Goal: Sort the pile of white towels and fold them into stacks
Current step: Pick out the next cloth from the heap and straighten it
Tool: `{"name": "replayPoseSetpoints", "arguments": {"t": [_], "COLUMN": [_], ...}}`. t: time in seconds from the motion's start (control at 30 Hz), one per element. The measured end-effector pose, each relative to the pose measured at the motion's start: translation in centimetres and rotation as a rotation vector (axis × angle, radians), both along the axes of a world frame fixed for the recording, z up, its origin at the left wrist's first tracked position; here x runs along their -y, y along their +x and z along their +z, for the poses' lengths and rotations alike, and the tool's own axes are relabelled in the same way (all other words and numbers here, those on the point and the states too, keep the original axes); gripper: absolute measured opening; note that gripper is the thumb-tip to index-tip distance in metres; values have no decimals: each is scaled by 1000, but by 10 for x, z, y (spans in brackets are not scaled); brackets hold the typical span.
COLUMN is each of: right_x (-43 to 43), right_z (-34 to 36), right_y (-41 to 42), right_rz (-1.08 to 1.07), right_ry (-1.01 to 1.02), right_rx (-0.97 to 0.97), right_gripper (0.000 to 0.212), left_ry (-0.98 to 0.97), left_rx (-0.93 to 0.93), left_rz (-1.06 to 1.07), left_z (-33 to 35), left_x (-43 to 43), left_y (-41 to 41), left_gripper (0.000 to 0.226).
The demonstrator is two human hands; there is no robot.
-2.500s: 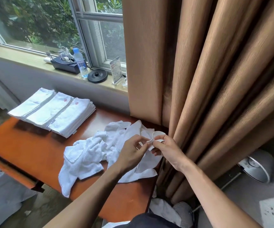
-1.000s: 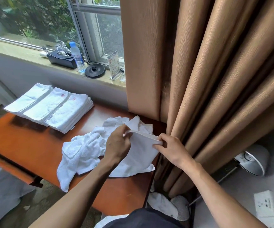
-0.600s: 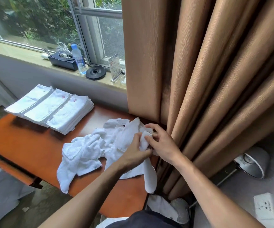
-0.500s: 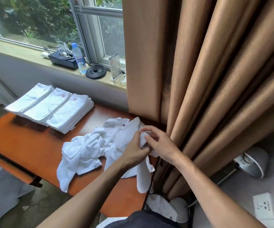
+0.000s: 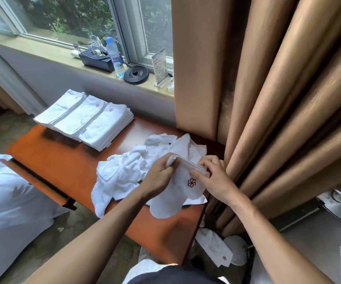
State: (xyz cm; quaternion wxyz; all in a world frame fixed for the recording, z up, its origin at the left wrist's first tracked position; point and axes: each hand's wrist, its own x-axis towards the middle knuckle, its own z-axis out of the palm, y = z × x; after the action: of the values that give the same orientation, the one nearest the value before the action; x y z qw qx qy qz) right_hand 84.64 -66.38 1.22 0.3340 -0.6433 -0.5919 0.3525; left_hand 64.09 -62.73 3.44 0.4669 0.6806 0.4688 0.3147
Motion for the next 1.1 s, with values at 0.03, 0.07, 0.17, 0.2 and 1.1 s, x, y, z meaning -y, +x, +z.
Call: {"name": "replayPoseSetpoints", "arguments": {"t": [0.03,0.07,0.17,0.2,1.1], "right_x": [1,-6,-15,-18,-78], "right_z": [-3,-6,-10,-11,5], "right_y": [3,-3,-20,-32,-336], "right_rz": [25,63,109,128,-177], "right_ry": [-27,-54,-97,-104,-310], "right_rx": [-55,-140,-264,-292,-856], "right_gripper": [15,14,4,4,26], "left_ry": [-10,-12,1,-3,-190], "left_rx": [-8,-23,-56,-66,206], "left_rz": [10,37,117,172,14], "left_z": [-2,-2,1,3,-14], "left_x": [3,4,2,1,-100], "left_y": [-1,-9,-29,-41,-343], "left_gripper": [25,27,24,25,12]}}
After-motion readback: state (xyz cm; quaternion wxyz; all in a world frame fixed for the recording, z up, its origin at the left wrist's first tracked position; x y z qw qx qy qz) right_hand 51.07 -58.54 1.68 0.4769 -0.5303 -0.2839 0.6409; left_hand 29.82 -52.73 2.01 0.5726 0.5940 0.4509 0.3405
